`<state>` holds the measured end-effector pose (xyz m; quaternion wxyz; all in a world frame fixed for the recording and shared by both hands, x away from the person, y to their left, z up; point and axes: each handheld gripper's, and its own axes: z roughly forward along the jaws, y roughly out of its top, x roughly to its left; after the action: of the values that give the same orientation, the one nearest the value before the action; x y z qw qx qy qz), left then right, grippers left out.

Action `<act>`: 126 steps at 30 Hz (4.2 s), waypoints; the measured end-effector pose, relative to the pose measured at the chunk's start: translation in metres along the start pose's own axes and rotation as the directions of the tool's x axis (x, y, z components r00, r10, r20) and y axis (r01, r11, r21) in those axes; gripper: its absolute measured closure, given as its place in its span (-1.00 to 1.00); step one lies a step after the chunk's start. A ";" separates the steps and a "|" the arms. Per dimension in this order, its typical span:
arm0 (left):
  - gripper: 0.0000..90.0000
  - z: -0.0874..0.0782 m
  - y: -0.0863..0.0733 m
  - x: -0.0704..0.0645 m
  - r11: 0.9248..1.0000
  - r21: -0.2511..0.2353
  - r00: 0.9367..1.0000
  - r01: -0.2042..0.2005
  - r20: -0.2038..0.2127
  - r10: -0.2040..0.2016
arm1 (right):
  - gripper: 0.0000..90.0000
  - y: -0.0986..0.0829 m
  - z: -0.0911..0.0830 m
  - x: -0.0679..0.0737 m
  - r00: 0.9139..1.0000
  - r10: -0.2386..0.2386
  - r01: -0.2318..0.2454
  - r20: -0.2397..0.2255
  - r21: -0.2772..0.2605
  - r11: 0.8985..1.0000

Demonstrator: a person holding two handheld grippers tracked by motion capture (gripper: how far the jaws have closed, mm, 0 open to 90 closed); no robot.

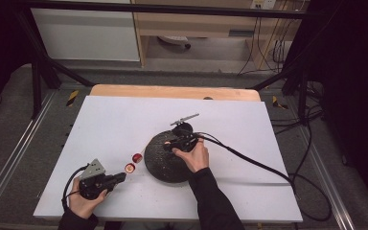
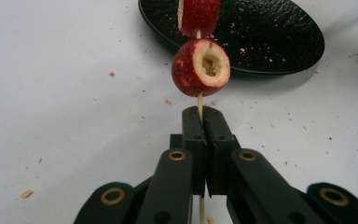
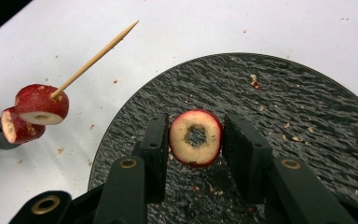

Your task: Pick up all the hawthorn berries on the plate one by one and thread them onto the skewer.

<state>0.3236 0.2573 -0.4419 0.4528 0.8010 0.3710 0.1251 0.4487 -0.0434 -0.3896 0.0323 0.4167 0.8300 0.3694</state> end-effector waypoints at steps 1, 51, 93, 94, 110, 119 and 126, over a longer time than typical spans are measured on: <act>0.96 0.000 0.000 0.000 1.000 0.000 1.000 0.000 0.001 0.000 | 0.38 -0.002 -0.002 0.000 1.000 0.004 -0.004 -0.006 -0.011 1.000; 0.96 0.016 0.005 -0.029 0.999 -0.040 1.000 -0.024 0.011 0.024 | 0.38 -0.091 -0.020 0.008 0.944 0.240 -0.330 -0.228 -0.586 0.740; 0.96 0.031 0.012 -0.054 0.996 -0.093 1.000 -0.006 -0.011 0.005 | 0.38 -0.062 -0.015 -0.011 0.870 0.338 -0.491 -0.360 -0.704 0.513; 0.96 0.032 0.012 -0.054 0.996 -0.093 1.000 -0.005 -0.009 0.005 | 0.38 -0.063 -0.015 -0.011 0.867 0.342 -0.495 -0.362 -0.706 0.507; 0.96 0.037 0.016 -0.060 0.995 -0.101 1.000 -0.008 -0.013 0.006 | 0.38 -0.065 -0.014 -0.008 0.867 0.329 -0.496 -0.375 -0.714 0.494; 0.96 0.043 0.023 -0.067 0.991 -0.131 0.999 0.026 -0.024 -0.029 | 0.38 -0.067 -0.011 -0.007 0.859 0.329 -0.509 -0.392 -0.716 0.478; 0.96 0.050 0.028 -0.071 0.992 -0.123 0.999 0.041 -0.024 -0.044 | 0.39 -0.067 -0.012 -0.007 0.860 0.327 -0.508 -0.392 -0.723 0.468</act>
<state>0.3148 0.1668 -0.4367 0.4987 0.7620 0.3857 0.1483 0.4040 -0.0804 -0.4258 0.0432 0.5066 0.4399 0.7403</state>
